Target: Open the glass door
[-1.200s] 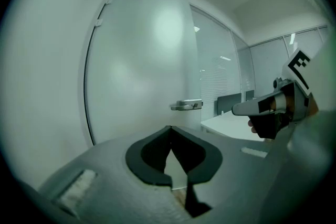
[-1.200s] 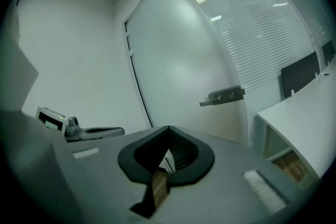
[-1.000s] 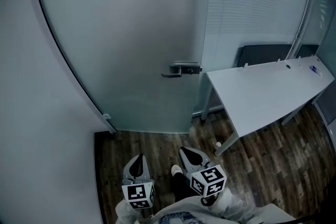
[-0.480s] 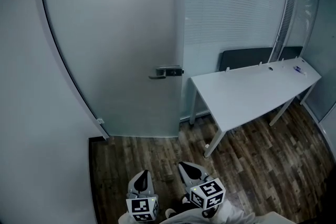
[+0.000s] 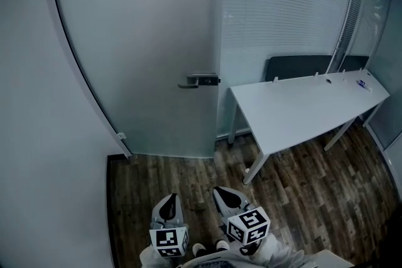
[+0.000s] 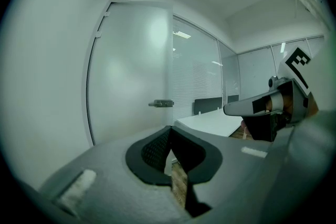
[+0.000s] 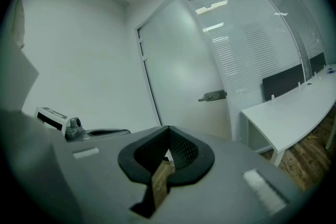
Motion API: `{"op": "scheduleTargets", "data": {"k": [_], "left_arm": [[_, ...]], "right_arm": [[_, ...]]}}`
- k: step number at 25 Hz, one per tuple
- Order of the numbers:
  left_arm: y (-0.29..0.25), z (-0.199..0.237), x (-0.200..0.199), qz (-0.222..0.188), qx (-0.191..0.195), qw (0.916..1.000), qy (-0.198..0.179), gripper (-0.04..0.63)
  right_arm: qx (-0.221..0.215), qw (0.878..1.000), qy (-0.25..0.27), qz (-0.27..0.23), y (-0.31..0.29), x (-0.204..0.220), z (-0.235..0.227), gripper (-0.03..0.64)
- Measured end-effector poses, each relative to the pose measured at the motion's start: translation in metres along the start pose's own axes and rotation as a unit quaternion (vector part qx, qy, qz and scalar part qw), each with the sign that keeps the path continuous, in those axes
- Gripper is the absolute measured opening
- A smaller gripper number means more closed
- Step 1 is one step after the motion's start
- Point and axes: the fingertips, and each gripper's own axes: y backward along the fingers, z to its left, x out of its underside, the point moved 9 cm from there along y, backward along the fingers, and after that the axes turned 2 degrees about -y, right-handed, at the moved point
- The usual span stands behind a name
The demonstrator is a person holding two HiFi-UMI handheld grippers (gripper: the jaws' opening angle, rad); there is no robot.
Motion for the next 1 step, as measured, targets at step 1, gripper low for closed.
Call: {"op": "scheduleTargets", "data": {"k": [1], "left_arm": [[-0.0033, -0.0023, -0.0023, -0.003, -0.001, 1.0000, 0.000, 0.003]], "right_arm": [[-0.001, 1.000, 0.001, -0.001, -0.0003, -0.0022, -0.0045, 0.003]]}}
